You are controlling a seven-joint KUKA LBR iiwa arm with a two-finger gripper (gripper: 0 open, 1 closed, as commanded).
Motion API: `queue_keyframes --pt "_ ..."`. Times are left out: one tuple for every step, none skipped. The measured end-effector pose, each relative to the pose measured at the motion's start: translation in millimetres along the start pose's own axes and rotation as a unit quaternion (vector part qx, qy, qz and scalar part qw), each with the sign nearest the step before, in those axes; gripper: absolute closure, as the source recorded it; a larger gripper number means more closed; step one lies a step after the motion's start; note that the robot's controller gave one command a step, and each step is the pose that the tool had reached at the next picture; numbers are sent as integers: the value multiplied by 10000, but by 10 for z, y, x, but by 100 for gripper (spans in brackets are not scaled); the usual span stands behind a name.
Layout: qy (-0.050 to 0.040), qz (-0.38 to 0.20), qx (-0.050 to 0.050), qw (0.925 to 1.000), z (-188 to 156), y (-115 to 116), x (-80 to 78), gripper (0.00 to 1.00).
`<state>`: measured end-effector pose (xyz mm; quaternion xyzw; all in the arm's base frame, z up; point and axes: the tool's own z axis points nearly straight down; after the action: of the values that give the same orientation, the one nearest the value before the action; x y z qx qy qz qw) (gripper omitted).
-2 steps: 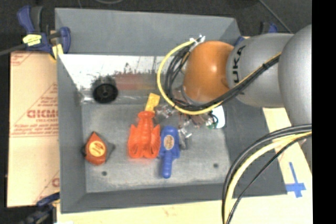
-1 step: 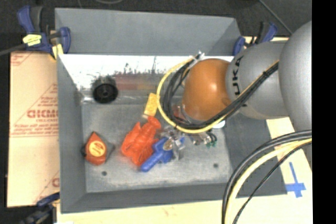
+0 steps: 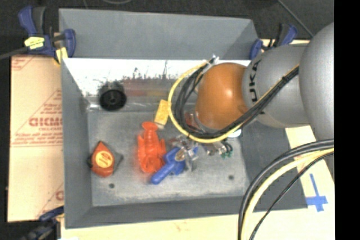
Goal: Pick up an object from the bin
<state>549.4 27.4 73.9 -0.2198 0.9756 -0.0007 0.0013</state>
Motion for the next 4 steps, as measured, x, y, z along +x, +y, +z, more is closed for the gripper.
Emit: queue_keyframes --pt "-1 -13 1 10000 0 0 0 100" --pt "-1 -22 2 10000 0 0 -1 100" --pt "-2 -30 2 10000 0 0 -1 100" --pt "-2 -37 3 10000 0 -1 0 100"
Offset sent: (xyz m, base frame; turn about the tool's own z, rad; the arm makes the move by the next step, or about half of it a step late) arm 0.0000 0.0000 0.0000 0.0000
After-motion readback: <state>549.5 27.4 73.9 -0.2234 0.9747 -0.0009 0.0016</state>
